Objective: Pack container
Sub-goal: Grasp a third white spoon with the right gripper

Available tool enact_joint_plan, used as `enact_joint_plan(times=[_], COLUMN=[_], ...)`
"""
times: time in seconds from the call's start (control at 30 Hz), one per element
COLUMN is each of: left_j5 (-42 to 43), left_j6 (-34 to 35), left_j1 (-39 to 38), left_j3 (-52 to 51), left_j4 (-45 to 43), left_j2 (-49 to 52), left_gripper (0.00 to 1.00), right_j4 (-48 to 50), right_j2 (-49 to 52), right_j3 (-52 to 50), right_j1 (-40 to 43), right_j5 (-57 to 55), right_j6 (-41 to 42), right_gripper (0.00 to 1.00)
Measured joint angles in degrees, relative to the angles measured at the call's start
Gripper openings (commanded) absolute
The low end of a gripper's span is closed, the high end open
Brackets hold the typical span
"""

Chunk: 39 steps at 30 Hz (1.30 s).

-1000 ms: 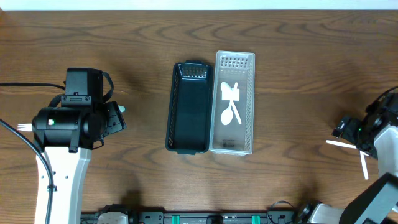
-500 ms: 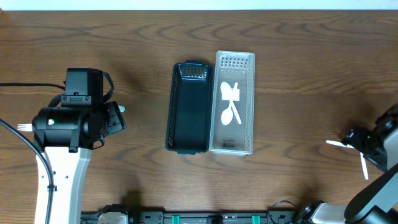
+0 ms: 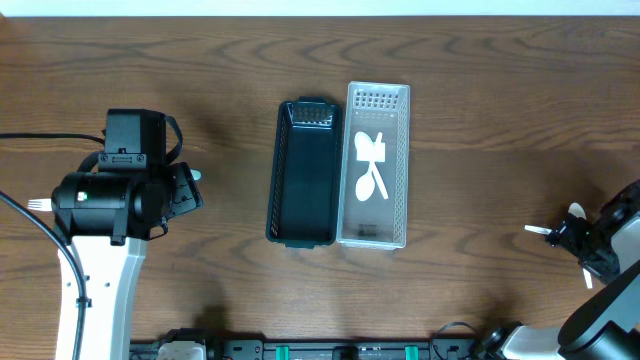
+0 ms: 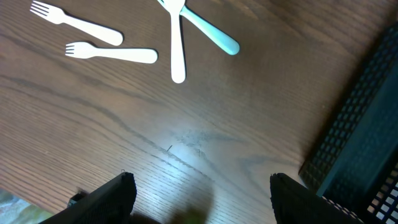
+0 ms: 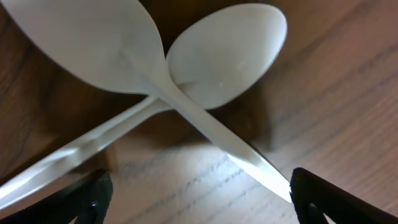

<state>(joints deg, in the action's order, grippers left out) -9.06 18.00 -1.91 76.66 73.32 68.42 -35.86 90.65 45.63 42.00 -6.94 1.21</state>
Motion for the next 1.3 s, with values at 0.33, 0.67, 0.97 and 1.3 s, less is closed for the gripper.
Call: enact_joint_plan(times=[0.33,0.67,0.97,1.3], left_j5=[0.0,0.0,0.0,0.0], left_j6=[0.0,0.0,0.0,0.0], left_j1=[0.0,0.0,0.0,0.0], left_j3=[0.0,0.0,0.0,0.0], left_j4=[0.0,0.0,0.0,0.0], left_j2=[0.0,0.0,0.0,0.0], left_gripper=[0.72,0.72,0.72,0.72], right_j4=[2.3,5.6,6.3,6.4], right_j2=[3.3,5.0,5.4,5.4], right_j3=[1.2,2.0,2.2,2.2], right_j1=[0.2,0.2,0.2,0.2], right_j5=[2.6,6.2,7.9,8.0], right_j6=[-3.3,-5.0,-6.2,-6.1], right_gripper=[0.91,0.77,0.41,0.15])
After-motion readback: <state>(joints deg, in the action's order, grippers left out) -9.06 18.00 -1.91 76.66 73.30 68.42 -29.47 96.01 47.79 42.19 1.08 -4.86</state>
